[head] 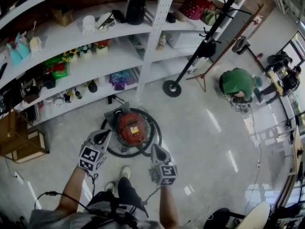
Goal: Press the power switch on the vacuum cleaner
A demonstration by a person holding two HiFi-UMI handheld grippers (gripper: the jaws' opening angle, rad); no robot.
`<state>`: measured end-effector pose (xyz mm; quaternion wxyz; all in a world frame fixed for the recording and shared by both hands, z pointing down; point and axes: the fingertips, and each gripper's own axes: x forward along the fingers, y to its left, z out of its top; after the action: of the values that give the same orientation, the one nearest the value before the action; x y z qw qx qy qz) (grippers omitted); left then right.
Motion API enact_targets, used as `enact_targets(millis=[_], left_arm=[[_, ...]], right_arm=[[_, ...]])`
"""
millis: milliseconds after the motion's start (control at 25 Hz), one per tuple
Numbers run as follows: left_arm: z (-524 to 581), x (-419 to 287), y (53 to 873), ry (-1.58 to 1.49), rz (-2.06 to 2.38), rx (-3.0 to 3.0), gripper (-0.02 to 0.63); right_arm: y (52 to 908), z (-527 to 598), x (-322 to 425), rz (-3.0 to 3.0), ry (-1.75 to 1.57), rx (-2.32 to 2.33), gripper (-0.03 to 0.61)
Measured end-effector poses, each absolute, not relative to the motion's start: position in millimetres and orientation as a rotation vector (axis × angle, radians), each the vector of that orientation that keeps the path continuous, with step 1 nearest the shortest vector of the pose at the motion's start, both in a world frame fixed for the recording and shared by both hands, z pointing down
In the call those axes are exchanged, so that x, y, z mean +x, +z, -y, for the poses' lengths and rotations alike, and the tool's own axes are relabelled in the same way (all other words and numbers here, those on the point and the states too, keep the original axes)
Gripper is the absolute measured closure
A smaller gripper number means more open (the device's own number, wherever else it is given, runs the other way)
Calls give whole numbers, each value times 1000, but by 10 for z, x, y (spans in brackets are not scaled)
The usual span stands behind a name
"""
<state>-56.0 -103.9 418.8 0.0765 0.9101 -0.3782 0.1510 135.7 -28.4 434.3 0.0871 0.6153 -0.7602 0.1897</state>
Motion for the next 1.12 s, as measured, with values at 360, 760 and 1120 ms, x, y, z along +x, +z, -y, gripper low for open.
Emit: enact_targets(millis=[360, 760, 1120], left_arm=[[1299, -523, 4758, 505, 1154, 2673, 607], [1465, -609, 5307, 604, 1168, 2615, 607], [1450, -533, 5975, 665, 1104, 2533, 607]], right_arm=[[4976, 631, 1213, 2283, 620, 1727, 566], [5657, 847, 1175, 2255, 646, 1627, 566], [6305, 1002, 1258, 2208, 725, 1585, 566]])
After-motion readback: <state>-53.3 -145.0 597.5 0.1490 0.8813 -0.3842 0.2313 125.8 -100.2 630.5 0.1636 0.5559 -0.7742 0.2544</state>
